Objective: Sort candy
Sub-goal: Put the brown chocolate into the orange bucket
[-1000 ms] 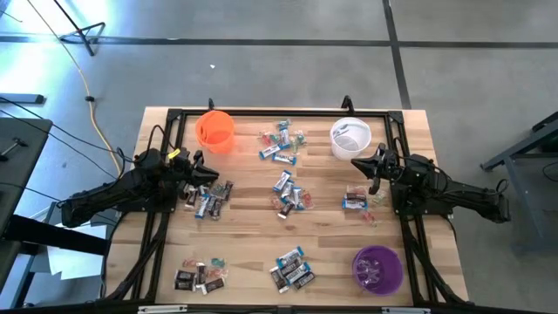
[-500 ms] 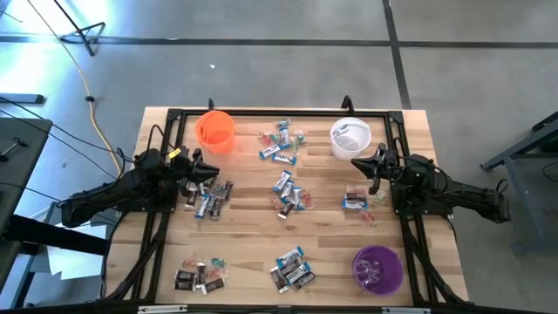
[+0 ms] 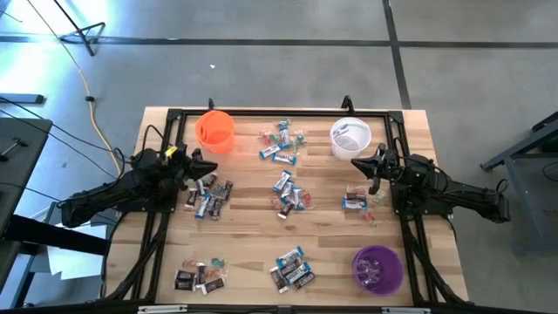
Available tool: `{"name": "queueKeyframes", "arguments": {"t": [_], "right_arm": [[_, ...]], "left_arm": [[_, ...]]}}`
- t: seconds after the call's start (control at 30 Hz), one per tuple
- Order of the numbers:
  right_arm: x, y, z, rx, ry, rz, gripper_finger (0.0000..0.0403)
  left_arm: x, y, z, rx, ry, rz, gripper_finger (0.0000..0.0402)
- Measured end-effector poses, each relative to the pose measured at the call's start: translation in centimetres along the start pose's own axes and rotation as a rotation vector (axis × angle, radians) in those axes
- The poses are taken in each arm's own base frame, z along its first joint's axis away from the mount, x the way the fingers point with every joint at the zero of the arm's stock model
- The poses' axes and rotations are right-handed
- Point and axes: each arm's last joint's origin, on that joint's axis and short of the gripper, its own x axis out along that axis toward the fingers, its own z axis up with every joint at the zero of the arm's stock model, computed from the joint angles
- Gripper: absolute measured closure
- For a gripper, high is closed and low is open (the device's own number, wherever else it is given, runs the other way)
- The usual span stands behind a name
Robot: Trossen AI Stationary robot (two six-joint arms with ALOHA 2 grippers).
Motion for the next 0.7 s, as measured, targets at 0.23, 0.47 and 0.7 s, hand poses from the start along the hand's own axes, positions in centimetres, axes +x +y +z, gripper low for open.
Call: {"name": "queueKeyframes", "arguments": {"t": [0.23, 0.47, 0.7], "right_arm": [[0.0, 0.0, 0.0, 0.0, 0.0, 0.0, 0.0394], [0.0, 0.0, 0.0, 0.0, 0.0, 0.0, 0.0394], [0.0, 0.0, 0.0, 0.0, -0.006, -0.018, 0.0394]], "left_arm": [[-0.3, -1.8, 1.7, 0.072, -0.166, -0.179, 0.036], [-0.6, -2.8, 2.8, 0.159, -0.288, -0.207, 0.036], [-0.8, -3.3, 3.7, 0.137, -0.369, -0.166, 0.036]]}}
